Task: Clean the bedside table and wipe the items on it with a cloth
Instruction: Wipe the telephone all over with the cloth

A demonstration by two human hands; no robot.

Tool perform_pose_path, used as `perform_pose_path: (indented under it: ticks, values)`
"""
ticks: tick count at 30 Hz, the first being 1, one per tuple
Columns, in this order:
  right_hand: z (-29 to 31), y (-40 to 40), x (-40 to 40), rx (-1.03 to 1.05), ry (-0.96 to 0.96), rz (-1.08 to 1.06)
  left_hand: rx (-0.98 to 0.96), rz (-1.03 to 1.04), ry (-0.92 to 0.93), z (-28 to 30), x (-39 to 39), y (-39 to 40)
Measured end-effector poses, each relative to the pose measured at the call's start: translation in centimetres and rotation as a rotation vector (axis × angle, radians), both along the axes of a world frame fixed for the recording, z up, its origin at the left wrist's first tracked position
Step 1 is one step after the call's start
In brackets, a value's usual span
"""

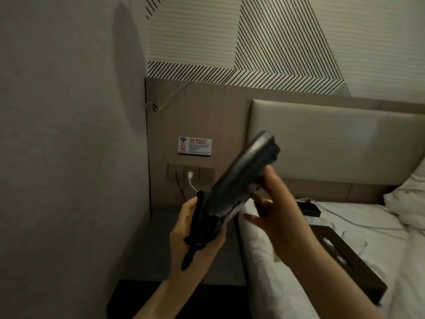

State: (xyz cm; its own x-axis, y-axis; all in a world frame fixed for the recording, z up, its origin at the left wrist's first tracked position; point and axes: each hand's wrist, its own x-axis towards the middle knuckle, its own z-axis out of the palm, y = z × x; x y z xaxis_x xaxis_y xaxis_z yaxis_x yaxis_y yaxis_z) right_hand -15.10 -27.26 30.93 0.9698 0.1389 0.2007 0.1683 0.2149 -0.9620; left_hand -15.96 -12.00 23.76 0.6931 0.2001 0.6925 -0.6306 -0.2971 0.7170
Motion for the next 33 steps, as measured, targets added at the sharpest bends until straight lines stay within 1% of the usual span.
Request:
perform_pose_path:
  ticks: [1, 3, 4, 6, 8, 10, 12, 14, 16, 17, 18, 19, 20, 21, 24, 25, 26, 27, 28, 29, 30, 33]
  values:
    - [-0.1, -0.5, 0.1, 0.128, 0.090, 0.057, 0.144, 0.092, -0.090, -0.4, 0.3, 0.7]
    - [-0.6, -1.8, 0.6, 0.344, 0.267, 0.113, 0.479, 0.273, -0.180, -1.1, 1.1, 2.0]
    - [-1.0, -2.4, 0.9, 0.412, 0.337, 0.115, 0.624, 0.315, -0.207, -1.1, 1.3, 2.4]
    - [-1.8, -3.0, 1.2, 0.451, 0.423, 0.062, 0.818, 0.352, -0.219, -1.3, 1.8, 3.1]
    - [-2.7, -3.0, 1.4, 0.456, 0.479, -0.037, 0.926, 0.309, -0.229, -1.1, 1.8, 3.3]
    - [-3.7, -3.0, 1.6, 0.489, 0.513, -0.071, 0.971, 0.246, -0.215, -0.5, 2.0, 3.7]
    - [-4.6, -3.0, 1.6, 0.524, 0.544, -0.106, 1.024, 0.139, -0.202, -0.3, 2.1, 4.3]
    - [-5.2, -3.0, 1.6, 0.536, 0.567, -0.133, 1.026, -0.013, -0.183, -0.6, 2.1, 5.3]
    - [-5.8, -3.1, 1.6, 0.545, 0.577, -0.131, 0.960, -0.163, -0.100, -1.0, 2.2, 6.2]
    - [-6.1, -3.1, 1.7, 0.554, 0.583, -0.127, 0.885, -0.228, -0.045, -1.1, 2.5, 6.1]
    - [-6.3, -3.1, 1.7, 0.564, 0.587, -0.125, 0.770, -0.282, 0.035, -1.1, 2.6, 5.8]
    - [-6.6, -3.1, 1.8, 0.575, 0.591, -0.122, 0.569, -0.345, 0.182, -0.6, 2.5, 5.4]
    - [-6.8, -3.1, 1.8, 0.584, 0.598, -0.115, 0.309, -0.405, 0.337, 0.0, 2.3, 4.9]
    - [-7.0, -3.1, 1.9, 0.591, 0.605, -0.109, 0.070, -0.427, 0.428, 0.3, 2.1, 4.5]
    - [-7.6, -3.4, 1.8, 0.614, 0.614, -0.089, -0.503, -0.251, 0.578, 1.0, 1.4, 4.5]
    - [-7.8, -3.5, 1.8, 0.615, 0.612, -0.090, -0.674, -0.211, 0.625, 1.0, 2.0, 5.2]
    - [-8.0, -3.7, 1.7, 0.608, 0.607, -0.092, -0.797, -0.174, 0.655, 1.2, 2.8, 6.0]
    - [-8.2, -3.9, 1.6, 0.594, 0.605, -0.095, -0.847, -0.156, 0.685, 1.6, 3.6, 6.7]
    - [-8.3, -4.2, 1.6, 0.573, 0.605, -0.090, -0.834, -0.138, 0.726, 1.9, 4.1, 7.6]
    - [-8.4, -4.6, 1.4, 0.551, 0.604, -0.077, -0.765, -0.115, 0.773, 1.9, 4.6, 8.2]
    - [-8.4, -4.9, 1.4, 0.538, 0.599, -0.060, -0.682, -0.092, 0.821, 1.7, 5.3, 8.9]
    - [-8.5, -6.0, 1.3, 0.523, 0.587, -0.021, -0.315, -0.049, 0.899, 0.1, 5.7, 10.1]
